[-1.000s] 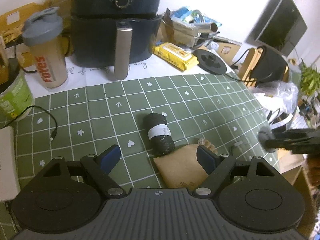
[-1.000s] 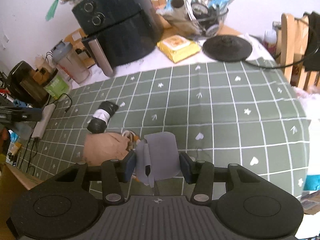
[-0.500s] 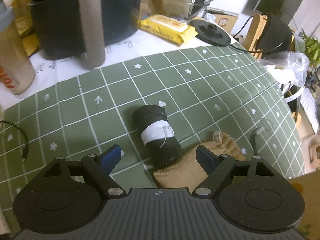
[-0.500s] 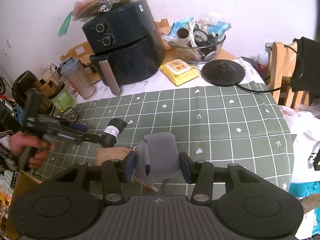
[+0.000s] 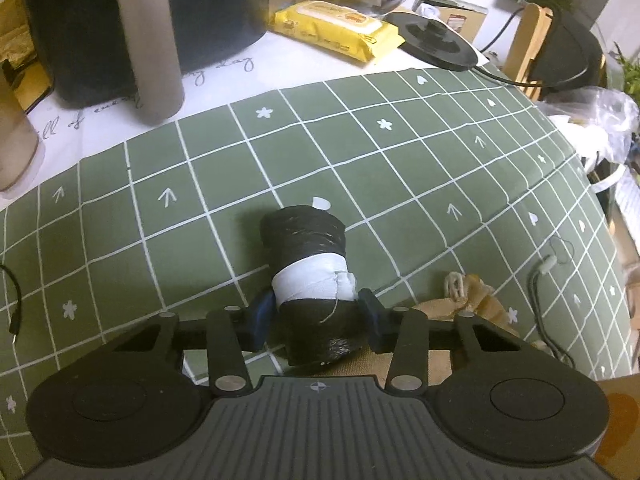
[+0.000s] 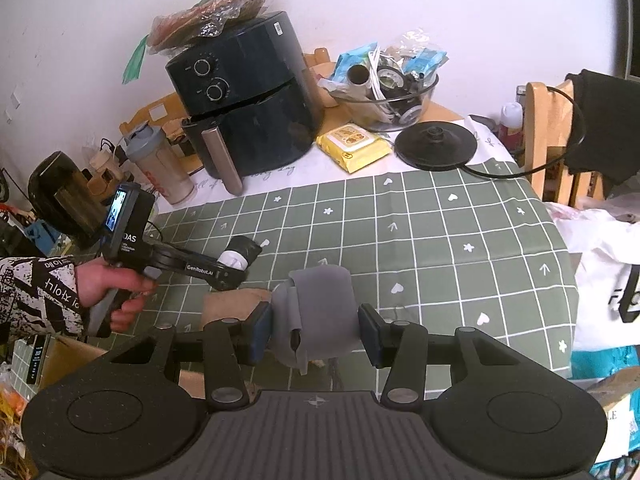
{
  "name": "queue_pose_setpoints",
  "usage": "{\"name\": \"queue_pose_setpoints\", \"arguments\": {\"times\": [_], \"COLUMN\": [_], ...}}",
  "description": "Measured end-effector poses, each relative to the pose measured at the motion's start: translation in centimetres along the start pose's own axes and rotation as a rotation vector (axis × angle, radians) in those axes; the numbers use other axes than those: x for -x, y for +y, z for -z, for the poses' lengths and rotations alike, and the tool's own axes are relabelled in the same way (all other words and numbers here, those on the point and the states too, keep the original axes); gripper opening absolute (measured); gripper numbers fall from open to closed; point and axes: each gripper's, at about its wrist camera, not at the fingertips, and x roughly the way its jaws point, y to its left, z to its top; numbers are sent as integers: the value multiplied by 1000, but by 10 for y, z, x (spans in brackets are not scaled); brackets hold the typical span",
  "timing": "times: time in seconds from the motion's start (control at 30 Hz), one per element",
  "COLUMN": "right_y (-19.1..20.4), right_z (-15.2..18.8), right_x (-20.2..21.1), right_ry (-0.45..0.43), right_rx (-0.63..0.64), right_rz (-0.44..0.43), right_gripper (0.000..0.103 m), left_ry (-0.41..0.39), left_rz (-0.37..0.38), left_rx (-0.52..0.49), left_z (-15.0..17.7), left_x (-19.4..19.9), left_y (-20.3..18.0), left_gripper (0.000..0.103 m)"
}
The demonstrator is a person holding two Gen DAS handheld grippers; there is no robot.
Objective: Organize soft objects
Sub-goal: 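Close the left gripper on the black taped roll while the right holds the earbud case, then carry the earbud case and black roll over the cardboard box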
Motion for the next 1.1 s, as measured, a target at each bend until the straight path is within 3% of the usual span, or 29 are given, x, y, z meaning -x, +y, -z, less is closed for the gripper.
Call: {"name": "queue_pose_setpoints", "arguments": {"times": [0.43, 1.1], "right_y": [3, 36], "right_z": [0, 6], "right_x": [16, 40], "right_ry": [-12, -6], "right_rx": [34, 126], "right_rz": [-31, -185], "right_gripper": [50, 50], "left_ry": [-94, -266], "left_rz": [-14, 2], "left_rx": [10, 90], "left_z": [7, 44], "left_x": [62, 182], "left_y": [2, -27], "left_gripper": [42, 42]}}
